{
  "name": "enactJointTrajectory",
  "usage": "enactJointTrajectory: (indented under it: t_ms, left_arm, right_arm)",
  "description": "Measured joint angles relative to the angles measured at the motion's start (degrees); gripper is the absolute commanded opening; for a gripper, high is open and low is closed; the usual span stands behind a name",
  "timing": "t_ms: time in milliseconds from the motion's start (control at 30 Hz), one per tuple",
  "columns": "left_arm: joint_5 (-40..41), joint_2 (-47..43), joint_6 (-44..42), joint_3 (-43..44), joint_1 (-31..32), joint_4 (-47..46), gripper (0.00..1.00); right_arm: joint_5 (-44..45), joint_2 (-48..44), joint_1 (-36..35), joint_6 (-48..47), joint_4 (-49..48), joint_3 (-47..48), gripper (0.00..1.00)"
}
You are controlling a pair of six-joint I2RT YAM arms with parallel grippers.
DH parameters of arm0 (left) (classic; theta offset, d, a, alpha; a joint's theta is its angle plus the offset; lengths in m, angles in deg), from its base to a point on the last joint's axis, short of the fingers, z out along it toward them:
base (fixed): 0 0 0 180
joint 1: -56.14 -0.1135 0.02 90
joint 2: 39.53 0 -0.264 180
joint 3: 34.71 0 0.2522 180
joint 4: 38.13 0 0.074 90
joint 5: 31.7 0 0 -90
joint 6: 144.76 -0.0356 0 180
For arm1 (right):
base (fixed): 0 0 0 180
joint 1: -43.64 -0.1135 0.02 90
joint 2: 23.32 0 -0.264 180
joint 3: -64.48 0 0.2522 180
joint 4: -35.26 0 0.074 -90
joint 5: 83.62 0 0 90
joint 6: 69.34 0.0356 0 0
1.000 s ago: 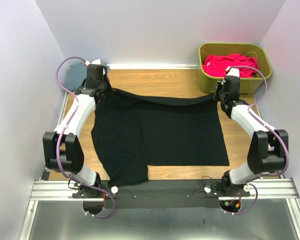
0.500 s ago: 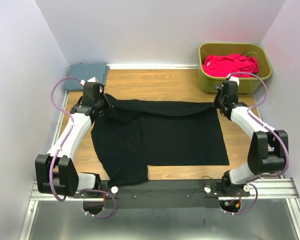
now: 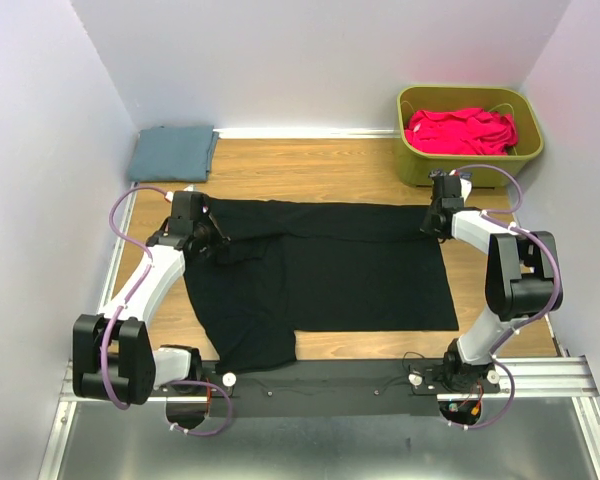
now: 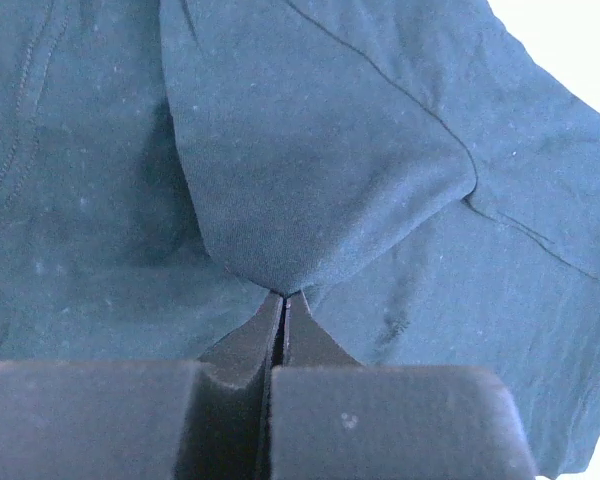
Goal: Fold and stack the t-shirts
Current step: Fold the tshirt
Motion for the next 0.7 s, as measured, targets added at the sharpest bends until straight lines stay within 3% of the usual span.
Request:
enactJointTrajectory:
  t_ms: [700]
  left_arm:
    - [-4.48,-6.12,4.66,0.15,-0.07,0.66,0.0]
  right_arm:
    - [2.84,0.17,0.07,0.59,3.56,2.03,0.01]
